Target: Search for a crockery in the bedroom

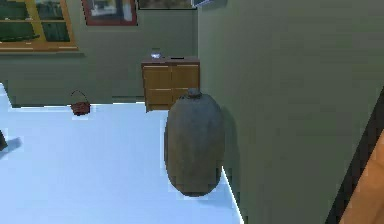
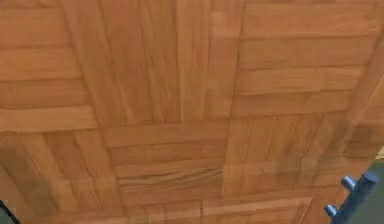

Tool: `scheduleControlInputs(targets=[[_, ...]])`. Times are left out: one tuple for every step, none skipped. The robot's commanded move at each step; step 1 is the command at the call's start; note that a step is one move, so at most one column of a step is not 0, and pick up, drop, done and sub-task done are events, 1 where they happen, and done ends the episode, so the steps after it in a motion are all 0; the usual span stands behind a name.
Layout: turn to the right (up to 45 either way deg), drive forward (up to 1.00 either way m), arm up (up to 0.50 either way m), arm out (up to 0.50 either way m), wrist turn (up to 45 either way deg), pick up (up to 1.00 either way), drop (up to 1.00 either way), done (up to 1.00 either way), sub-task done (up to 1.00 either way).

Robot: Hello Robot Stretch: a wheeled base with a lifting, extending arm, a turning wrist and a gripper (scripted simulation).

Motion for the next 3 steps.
scheduleControlInputs(targets=[[-24.0,0.0,0.0,0.0,0.0,0.0,0.0,0.0,0.0],[0.0,1.0,0.0,0.0,0.0,0.0,0.0,0.0,0.0],[0.0,0.5,0.0,0.0,0.0,0.0,0.0,0.0,0.0]])
